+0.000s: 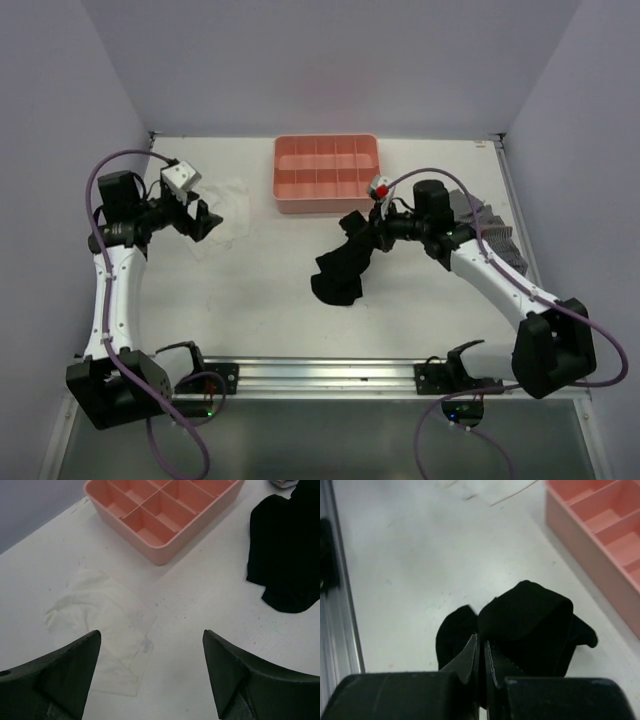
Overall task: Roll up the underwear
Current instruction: Move the underwear to the center of the board
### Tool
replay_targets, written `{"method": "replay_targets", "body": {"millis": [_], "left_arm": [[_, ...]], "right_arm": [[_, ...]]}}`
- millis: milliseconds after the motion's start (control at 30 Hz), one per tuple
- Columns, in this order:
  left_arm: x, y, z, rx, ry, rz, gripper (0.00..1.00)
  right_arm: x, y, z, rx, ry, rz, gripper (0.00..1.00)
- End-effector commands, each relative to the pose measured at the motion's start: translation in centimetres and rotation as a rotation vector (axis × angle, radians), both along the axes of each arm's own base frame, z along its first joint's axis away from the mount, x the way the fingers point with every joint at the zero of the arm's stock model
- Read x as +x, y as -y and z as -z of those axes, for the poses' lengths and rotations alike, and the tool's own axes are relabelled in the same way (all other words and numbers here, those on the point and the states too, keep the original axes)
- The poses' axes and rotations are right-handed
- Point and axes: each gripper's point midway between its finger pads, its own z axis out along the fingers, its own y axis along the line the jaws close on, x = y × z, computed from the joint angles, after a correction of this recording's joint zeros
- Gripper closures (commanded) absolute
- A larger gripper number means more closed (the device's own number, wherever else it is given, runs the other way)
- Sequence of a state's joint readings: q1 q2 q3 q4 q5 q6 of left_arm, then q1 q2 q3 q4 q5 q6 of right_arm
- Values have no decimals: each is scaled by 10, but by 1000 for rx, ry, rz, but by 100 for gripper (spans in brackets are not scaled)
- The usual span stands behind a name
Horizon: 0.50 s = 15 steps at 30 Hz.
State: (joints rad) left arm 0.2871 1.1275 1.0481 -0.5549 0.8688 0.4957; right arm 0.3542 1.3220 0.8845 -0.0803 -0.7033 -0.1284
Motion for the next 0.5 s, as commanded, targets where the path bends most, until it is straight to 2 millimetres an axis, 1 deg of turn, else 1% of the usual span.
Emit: {"method": "replay_targets", "body": {"millis": [0,33,67,100,133,167,200,233,333,367,433,467], "left_arm": [[-28,51,2,48,84,286,15],[-35,62,11,65,91,345,15],[-44,81,12,57,110,425,15],[-49,87,16,56,114,457,15],[-54,92,25,67,123,495,15],[-59,100,31,73,124,532,15],[-61,100,37,88,126,543,15],[-69,107,50,117,130,598,15],[-79,117,75,188,141,672,15],[-82,123,80,214,150,694,15],[-83,132,85,234,179,727,15],[-87,143,88,246,189,764,15]], "right_arm": [[-63,-9,25,-115,60,-326,100],[-76,-8,30,-140,59,-367,98],[-90,-11,40,-184,117,-459,96],[-105,-8,50,-228,109,-510,94],[-112,-6,57,-300,156,-543,83],[-117,0,67,-337,161,-563,76],[-122,7,73,-371,173,-592,72],[-121,12,74,-396,181,-584,70],[-121,20,69,-431,205,-563,64],[-115,23,63,-435,208,-526,63],[-108,29,59,-444,208,-492,58],[-102,33,58,-466,214,-465,58]]}}
